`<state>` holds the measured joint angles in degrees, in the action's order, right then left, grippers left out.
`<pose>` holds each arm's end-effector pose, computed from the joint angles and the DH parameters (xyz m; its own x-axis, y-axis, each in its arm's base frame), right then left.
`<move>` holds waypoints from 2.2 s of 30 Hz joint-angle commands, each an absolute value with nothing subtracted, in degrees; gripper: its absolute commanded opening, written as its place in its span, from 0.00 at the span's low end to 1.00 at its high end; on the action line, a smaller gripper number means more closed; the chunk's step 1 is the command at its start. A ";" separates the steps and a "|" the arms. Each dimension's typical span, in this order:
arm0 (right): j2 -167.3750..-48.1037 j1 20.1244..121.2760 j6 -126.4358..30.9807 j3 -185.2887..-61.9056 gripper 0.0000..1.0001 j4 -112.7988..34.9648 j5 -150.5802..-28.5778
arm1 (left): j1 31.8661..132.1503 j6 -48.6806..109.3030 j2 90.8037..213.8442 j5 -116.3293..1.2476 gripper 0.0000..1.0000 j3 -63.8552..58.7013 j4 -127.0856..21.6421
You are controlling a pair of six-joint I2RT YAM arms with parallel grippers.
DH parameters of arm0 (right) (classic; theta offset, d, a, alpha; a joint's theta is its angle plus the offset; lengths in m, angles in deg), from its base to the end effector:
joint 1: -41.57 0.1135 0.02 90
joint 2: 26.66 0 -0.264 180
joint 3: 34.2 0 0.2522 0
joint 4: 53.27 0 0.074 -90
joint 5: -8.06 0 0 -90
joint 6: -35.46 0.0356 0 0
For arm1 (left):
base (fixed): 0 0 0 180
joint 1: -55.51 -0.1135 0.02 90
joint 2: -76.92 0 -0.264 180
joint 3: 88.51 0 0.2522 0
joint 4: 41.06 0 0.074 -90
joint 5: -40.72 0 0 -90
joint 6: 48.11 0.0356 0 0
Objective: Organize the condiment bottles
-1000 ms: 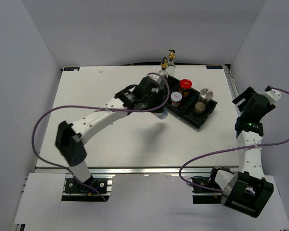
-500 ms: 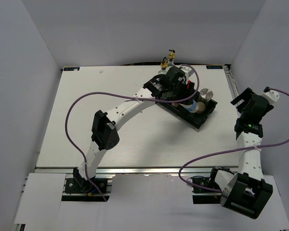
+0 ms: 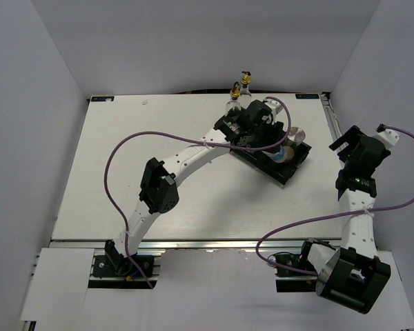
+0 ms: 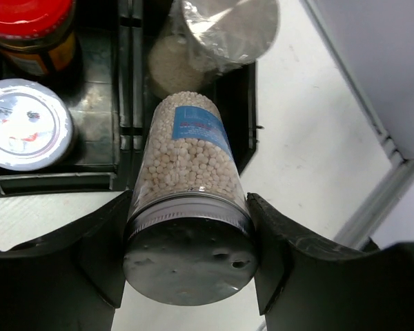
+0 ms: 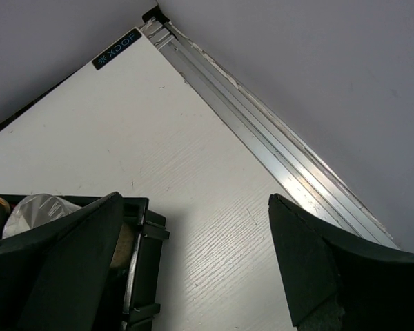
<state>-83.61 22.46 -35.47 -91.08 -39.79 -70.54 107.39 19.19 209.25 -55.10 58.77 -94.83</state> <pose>0.2189 -0.0833 0.3090 -0.0451 0.3546 -0.9339 0.5472 0.7909 0.2739 0.3223 -0.4166 0.3051 -0.6779 0.2420 -0.6942 0.6177 0.6995 -0.3593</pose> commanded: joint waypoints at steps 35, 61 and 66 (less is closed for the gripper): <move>-84.84 22.24 -34.15 -90.06 0.89 -44.35 -78.51 | 109.12 21.15 217.54 -43.13 0.58 65.97 -84.27; -88.53 22.24 -36.88 -92.35 0.89 -43.91 -85.54 | 110.26 25.89 212.63 -38.03 0.00 61.31 -99.29; -88.45 22.15 -36.96 -92.17 0.89 -43.99 -85.37 | 110.26 28.18 211.13 -37.76 0.00 60.08 -105.88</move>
